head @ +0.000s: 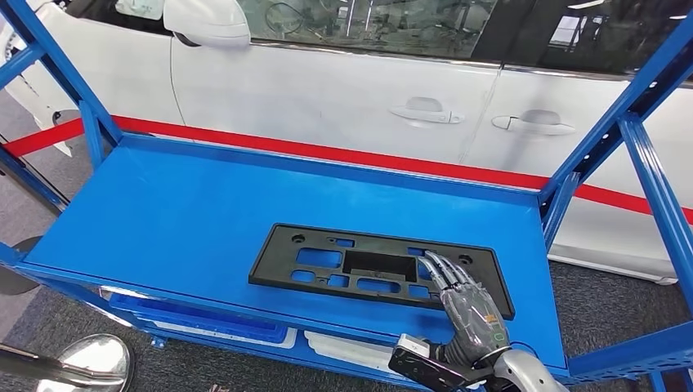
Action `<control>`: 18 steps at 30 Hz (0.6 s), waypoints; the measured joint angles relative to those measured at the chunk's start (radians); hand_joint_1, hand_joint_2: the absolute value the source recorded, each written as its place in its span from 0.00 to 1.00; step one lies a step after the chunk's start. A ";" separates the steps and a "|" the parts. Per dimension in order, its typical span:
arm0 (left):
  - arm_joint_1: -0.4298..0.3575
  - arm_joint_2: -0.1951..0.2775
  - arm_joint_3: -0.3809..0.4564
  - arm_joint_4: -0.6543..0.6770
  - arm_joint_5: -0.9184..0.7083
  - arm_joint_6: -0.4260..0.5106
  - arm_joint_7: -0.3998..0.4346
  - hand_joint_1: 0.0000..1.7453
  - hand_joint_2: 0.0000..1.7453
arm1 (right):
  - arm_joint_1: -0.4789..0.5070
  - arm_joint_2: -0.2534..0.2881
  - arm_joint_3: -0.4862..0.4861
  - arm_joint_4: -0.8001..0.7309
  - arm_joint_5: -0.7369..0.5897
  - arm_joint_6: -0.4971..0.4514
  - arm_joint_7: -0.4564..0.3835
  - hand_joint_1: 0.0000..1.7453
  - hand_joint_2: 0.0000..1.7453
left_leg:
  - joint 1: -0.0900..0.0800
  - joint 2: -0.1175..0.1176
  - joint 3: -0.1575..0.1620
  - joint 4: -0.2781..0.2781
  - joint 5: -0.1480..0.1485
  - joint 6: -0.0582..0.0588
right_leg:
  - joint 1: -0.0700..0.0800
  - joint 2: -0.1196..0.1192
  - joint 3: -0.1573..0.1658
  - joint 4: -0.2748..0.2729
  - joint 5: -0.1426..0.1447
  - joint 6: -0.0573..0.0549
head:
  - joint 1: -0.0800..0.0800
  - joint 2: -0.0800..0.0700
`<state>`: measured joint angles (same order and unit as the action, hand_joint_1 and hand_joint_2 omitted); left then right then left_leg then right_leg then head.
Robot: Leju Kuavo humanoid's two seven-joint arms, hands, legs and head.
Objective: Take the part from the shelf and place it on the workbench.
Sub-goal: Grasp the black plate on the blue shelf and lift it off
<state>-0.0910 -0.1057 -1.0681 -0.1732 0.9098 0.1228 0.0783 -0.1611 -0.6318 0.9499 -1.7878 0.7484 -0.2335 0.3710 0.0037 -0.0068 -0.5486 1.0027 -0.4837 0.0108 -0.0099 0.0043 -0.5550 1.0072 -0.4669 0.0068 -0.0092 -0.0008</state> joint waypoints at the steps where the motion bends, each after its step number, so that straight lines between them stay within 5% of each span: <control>1: 0.000 0.000 -0.002 0.000 0.000 0.000 0.000 0.00 0.00 | 0.000 0.002 -0.001 0.005 0.002 0.004 -0.002 0.00 1.00 | 0.000 0.000 0.000 0.000 0.000 0.000 | 0.000 0.000 0.000 0.000 0.000 0.000 | 0.000 0.000; 6: -0.002 0.000 -0.018 0.000 -0.004 0.000 -0.001 0.00 0.00 | -0.007 0.017 -0.002 0.034 0.018 0.028 -0.009 0.00 1.00 | 0.000 0.000 0.000 0.000 0.000 0.000 | 0.000 0.000 0.000 0.000 0.000 0.000 | 0.000 0.000; 10: -0.003 0.000 -0.024 0.000 -0.008 -0.001 -0.001 0.00 0.00 | -0.021 0.031 -0.002 0.069 0.050 0.051 -0.008 0.96 1.00 | 0.000 0.000 0.000 0.000 0.000 0.000 | 0.000 0.000 0.000 0.000 0.000 0.000 | 0.000 0.000; 18: -0.005 0.000 -0.045 0.000 -0.017 -0.001 -0.003 0.00 0.00 | -0.052 0.059 -0.006 0.153 0.069 0.067 -0.024 0.93 1.00 | 0.000 0.000 0.000 0.000 0.000 0.000 | 0.000 0.000 0.000 0.000 0.000 0.000 | 0.000 0.000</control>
<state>-0.0955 -0.1057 -1.1131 -0.1732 0.8929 0.1221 0.0752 -0.2129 -0.5728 0.9443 -1.6349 0.8175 -0.1663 0.3466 0.0037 -0.0070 -0.5486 1.0027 -0.4832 0.0110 -0.0099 0.0041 -0.5549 1.0074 -0.4669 0.0068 -0.0093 -0.0008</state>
